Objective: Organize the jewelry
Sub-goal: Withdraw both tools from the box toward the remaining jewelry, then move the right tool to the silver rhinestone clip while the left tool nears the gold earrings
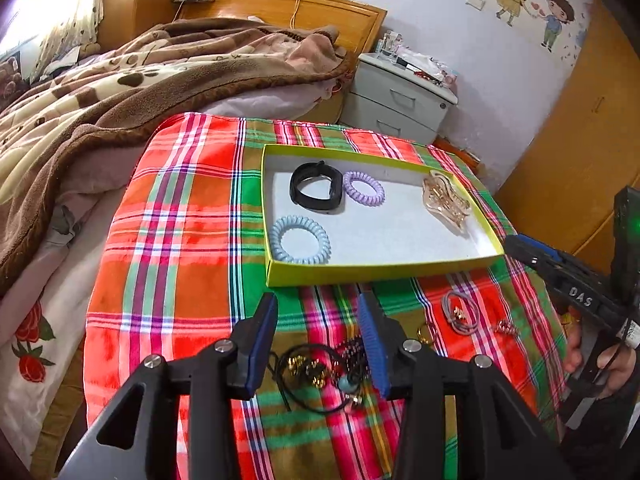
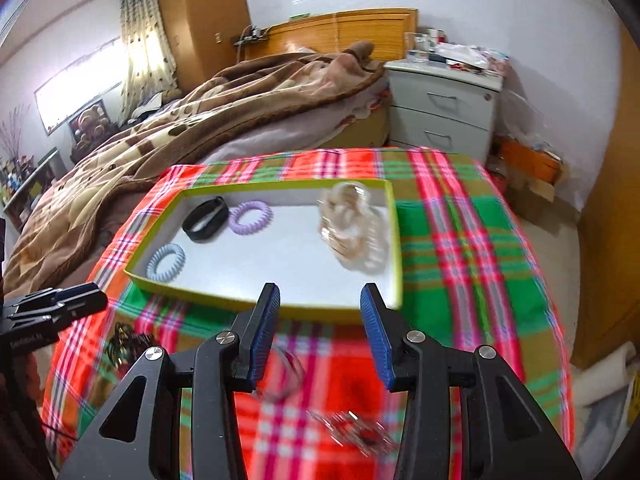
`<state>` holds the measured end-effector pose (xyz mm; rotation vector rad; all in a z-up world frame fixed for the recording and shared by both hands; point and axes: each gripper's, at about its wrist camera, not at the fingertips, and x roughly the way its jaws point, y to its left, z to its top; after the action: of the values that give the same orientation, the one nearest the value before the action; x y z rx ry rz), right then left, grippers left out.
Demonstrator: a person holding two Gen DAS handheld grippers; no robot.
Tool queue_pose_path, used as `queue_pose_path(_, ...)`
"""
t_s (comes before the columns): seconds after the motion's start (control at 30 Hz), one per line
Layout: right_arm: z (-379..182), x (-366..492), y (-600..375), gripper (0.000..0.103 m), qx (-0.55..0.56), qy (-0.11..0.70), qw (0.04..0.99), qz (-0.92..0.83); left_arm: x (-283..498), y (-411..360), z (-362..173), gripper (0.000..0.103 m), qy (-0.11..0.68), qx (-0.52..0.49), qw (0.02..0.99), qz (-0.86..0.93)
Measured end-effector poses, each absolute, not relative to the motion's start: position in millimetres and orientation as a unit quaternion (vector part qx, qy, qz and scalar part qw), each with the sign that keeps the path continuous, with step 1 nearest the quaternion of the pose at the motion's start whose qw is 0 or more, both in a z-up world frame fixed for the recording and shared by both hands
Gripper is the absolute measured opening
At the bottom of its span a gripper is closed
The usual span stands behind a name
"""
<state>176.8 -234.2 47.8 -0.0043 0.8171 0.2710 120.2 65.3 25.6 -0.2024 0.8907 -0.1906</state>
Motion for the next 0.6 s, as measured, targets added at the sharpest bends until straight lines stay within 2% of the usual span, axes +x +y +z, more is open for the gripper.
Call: queue_pose_path(0.6,-4.4,142.1,-258.2,0.043,-0.033,0.447,0.872,0.197,91.7,62.1,16.4,0.047,0.438,-0.099,0.888,-0.1)
